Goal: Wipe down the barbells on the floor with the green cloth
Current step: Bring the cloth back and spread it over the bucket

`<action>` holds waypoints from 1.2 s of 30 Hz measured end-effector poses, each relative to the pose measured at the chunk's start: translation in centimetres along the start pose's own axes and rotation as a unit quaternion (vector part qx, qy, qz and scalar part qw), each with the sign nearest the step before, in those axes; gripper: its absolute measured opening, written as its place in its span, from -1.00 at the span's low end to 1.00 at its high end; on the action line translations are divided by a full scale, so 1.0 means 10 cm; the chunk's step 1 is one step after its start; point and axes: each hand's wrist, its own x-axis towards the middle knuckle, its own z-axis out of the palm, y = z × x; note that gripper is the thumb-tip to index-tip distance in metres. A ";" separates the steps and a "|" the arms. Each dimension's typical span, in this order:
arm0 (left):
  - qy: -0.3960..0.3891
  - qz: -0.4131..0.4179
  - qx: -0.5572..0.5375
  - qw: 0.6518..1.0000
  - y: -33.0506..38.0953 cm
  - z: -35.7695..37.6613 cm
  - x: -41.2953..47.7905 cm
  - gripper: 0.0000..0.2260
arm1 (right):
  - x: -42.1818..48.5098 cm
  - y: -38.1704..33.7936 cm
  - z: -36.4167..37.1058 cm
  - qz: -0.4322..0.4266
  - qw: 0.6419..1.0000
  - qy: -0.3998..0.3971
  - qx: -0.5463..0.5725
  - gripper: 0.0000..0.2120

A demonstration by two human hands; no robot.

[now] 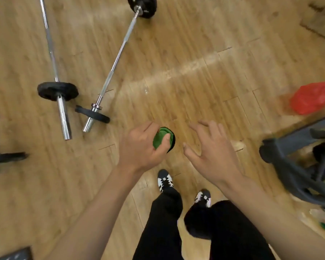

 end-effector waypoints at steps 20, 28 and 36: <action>0.090 -0.482 -0.232 0.840 -0.57 1.45 -1.10 -0.43 | 1.72 0.39 1.74 -0.111 0.883 -0.378 0.255 -0.76; 0.076 -0.433 -0.186 0.879 -1.43 2.24 -1.83 -0.78 | 1.90 0.75 3.14 -0.281 0.869 -0.370 0.170 -0.87; 0.067 -0.422 -0.340 0.838 -2.27 2.39 -2.32 -0.66 | 2.55 0.60 3.77 -0.347 0.737 -0.580 0.015 -0.67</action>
